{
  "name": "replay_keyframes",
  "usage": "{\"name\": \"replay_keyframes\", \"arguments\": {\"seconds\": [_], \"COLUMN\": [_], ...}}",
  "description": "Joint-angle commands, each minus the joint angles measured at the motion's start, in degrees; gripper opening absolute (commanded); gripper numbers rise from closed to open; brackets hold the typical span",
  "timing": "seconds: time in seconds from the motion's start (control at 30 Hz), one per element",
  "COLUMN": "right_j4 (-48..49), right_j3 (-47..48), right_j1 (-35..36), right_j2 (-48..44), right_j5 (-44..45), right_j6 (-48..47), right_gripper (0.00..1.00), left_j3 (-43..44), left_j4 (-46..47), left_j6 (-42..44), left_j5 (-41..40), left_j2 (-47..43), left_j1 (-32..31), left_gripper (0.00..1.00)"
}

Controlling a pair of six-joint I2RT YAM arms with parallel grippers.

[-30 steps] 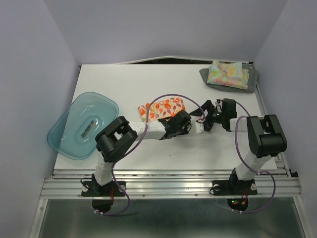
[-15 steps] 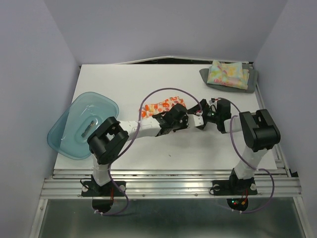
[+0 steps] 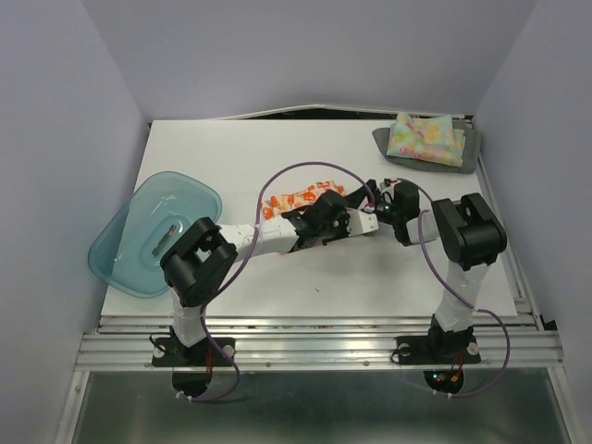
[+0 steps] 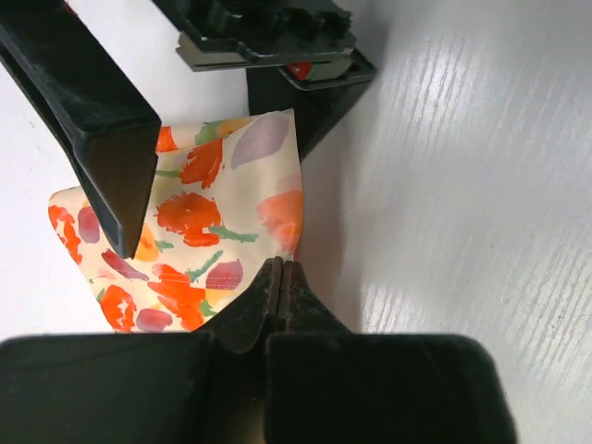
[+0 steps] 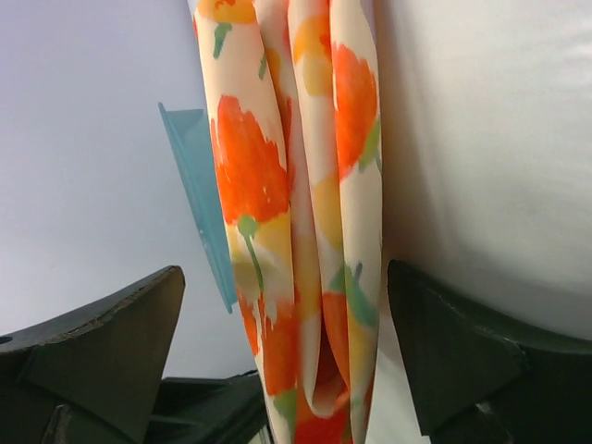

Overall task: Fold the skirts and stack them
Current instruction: Neatly place the folded skirt to the corner

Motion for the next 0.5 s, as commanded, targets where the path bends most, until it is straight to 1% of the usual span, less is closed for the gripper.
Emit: {"name": "replay_keyframes", "arguments": {"seconds": [0.0,0.2,0.27,0.3,0.4,0.43,0.47], "right_j4": [3.91,4.27,1.39,0.06,-5.38,-6.71,-8.2], "right_j3": [1.99,3.22,4.27,4.63,5.94,6.21,6.39], "right_j1": [1.63,3.3,3.3,3.3,3.3,3.3,3.3], "right_j2": [3.94,6.58,7.02,7.02,4.83,4.3,3.77], "right_j5": [2.96,3.93,4.89,5.51,8.92,9.81,11.12], "right_j6": [0.66,-1.7,-3.64,-6.08,-10.66,-11.55,-13.47], "right_gripper": [0.95,0.9,0.86,0.84,0.65,0.55,0.49], "left_j3": [0.92,0.57,0.48,0.48,0.22,0.13,0.05], "left_j4": [1.57,1.83,2.27,2.27,2.54,2.62,2.71], "left_j6": [-0.69,-0.43,-0.34,-0.43,-0.52,-0.61,-0.69], "left_j5": [1.54,1.89,1.81,1.72,1.28,1.11,0.93], "left_j2": [-2.46,-2.29,-2.37,-2.37,-2.46,-2.55,-2.64], "left_j1": [0.15,0.23,0.23,0.23,0.32,0.32,0.41], "left_gripper": [0.0,0.0,0.0,0.0,0.0,0.0,0.0]}}
